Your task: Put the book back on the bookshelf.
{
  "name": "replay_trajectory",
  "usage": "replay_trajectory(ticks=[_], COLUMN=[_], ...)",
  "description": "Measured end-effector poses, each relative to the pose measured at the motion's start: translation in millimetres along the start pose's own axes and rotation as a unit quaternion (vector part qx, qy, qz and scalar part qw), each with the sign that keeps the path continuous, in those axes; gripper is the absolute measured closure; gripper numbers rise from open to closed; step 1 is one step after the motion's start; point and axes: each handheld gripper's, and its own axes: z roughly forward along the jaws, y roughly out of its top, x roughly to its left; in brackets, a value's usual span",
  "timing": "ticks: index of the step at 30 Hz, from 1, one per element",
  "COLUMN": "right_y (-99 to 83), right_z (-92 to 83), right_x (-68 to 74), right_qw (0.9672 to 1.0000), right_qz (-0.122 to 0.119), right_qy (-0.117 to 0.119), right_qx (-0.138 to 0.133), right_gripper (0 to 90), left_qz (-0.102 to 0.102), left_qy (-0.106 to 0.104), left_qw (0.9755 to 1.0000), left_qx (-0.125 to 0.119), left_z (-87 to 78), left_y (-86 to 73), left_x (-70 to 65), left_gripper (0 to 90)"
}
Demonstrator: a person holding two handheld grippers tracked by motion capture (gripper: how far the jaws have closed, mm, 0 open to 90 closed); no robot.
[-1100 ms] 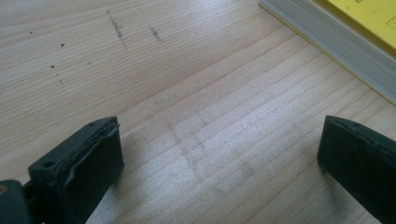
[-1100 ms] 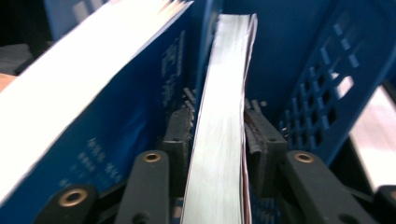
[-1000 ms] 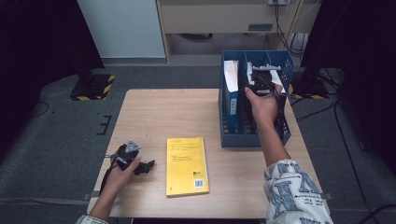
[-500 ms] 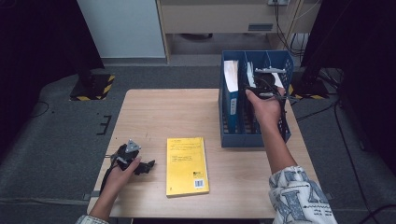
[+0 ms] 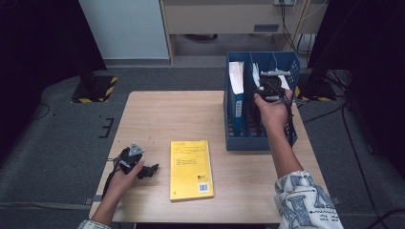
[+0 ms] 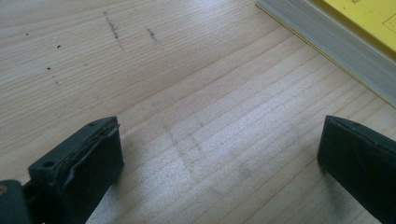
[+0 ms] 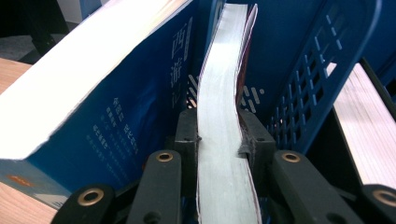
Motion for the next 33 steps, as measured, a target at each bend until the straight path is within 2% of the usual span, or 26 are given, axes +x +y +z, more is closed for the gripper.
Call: replay_trajectory(ticks=[4, 11, 14, 21, 24, 25, 27, 31, 32, 33], right_y=[2.7, 7.3, 6.2, 4.0, 3.9, 3.7, 3.5, 2.4, 0.9, 0.9], right_z=[2.3, 6.0, 6.9, 6.7, 6.4, 5.4, 3.6, 1.7, 1.1, 1.1], right_x=[3.9, 0.8, 1.9, 1.0, 1.2, 0.9, 0.0, -1.6, -3.3, -3.3], right_qw=[1.0000, 1.0000, 0.9999, 0.9998, 0.9996, 0.9995, 0.9987, 0.9974, 0.9956, 0.9956], right_qz=[-0.008, 0.000, 0.011, 0.018, 0.019, 0.022, 0.037, 0.048, 0.063, 0.063], right_qy=[-0.003, -0.003, 0.005, 0.014, 0.020, 0.024, 0.036, 0.054, 0.068, 0.068], right_qx=[0.003, 0.006, 0.006, -0.001, 0.000, -0.001, -0.003, -0.006, -0.004, -0.004], right_gripper=[72.9, 72.9, 71.2, 68.8, 65.5, 62.0, 56.8, 45.7, 41.3, 41.3], left_qz=[0.000, 0.000, 0.000, 0.000, 0.000, 0.000, 0.000, 0.001, 0.000, 0.000], left_qy=[0.000, 0.000, 0.000, 0.000, 0.000, 0.000, 0.000, -0.001, -0.001, -0.001], left_qw=[1.0000, 1.0000, 1.0000, 1.0000, 1.0000, 1.0000, 1.0000, 1.0000, 1.0000, 1.0000], left_qx=[0.000, 0.000, 0.000, 0.000, 0.000, 0.000, 0.000, 0.000, -0.001, -0.001], left_z=[0.0, 0.0, 0.0, 0.0, 0.0, 0.0, 0.0, 0.1, 0.1, 0.1], left_y=[0.0, 0.0, 0.0, 0.0, 0.0, 0.0, 0.0, 0.0, -0.1, -0.1], left_x=[0.0, 0.0, 0.0, -0.1, 0.0, -0.1, -0.1, -0.1, -0.1, -0.1], left_gripper=[0.0, 0.0, 0.0, 0.0, 0.0, 0.0, 0.0, 0.0, 0.0, 0.0])
